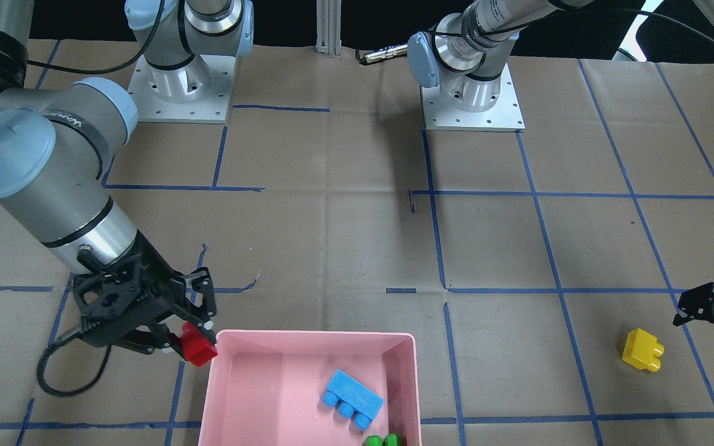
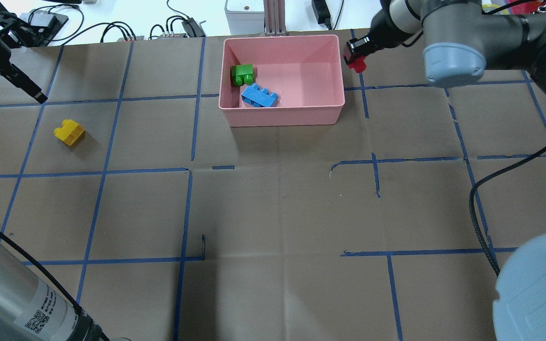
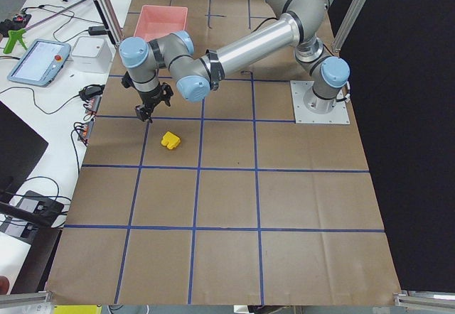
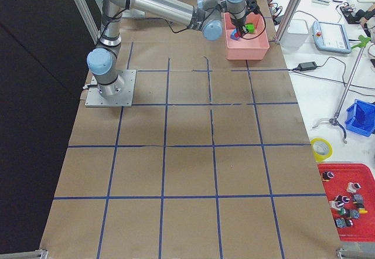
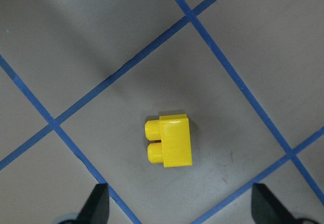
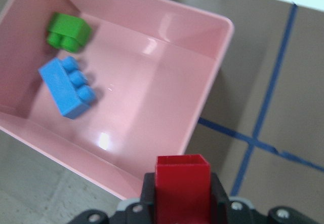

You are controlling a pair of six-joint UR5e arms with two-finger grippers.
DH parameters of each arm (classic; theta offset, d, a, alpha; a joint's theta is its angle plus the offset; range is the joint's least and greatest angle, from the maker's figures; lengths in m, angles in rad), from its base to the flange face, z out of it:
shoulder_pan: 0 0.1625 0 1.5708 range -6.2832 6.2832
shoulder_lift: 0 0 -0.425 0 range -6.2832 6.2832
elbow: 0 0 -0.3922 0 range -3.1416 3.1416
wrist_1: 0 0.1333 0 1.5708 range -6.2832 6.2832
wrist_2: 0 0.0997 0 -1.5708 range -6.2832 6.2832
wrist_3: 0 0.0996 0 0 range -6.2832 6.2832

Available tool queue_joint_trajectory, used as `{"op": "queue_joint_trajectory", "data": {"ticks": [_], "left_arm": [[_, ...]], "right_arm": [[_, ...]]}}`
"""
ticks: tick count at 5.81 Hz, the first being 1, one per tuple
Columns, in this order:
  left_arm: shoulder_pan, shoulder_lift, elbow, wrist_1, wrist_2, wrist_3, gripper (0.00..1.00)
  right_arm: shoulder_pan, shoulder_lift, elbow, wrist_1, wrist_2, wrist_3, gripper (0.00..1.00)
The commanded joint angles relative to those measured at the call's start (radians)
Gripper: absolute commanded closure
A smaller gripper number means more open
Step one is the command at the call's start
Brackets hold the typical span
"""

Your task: Put all blocks into box

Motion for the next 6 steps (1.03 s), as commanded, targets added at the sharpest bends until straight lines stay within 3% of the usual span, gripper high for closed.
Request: {"op": "queue_joint_trajectory", "data": {"ticks": [1,2,3,5,6], "left_arm": [[0.006,-0.006,-0.146,0.177,-0.018,-0.039,0.01],[0.007,-0.013,-0.183,0.210,-0.045,-0.038,0.01],[0.009,-0.035,-0.223,0.296,-0.047,-0.028,0.01],[0.010,-0.054,-0.251,0.361,-0.047,-0.027,0.01],[0.019,-0.057,-0.252,0.363,-0.046,-0.024,0.01]], "right_arm": [[0.078,0.196,-0.130,-0.205,0.177,-0.100,0.95],[0.092,0.213,-0.136,-0.203,0.164,-0.106,0.12],[0.093,0.206,-0.136,-0.163,0.159,-0.100,0.00],[0.089,0.183,-0.136,0.019,0.159,-0.100,0.00],[0.075,0.107,-0.136,0.278,0.130,-0.101,0.00]]}}
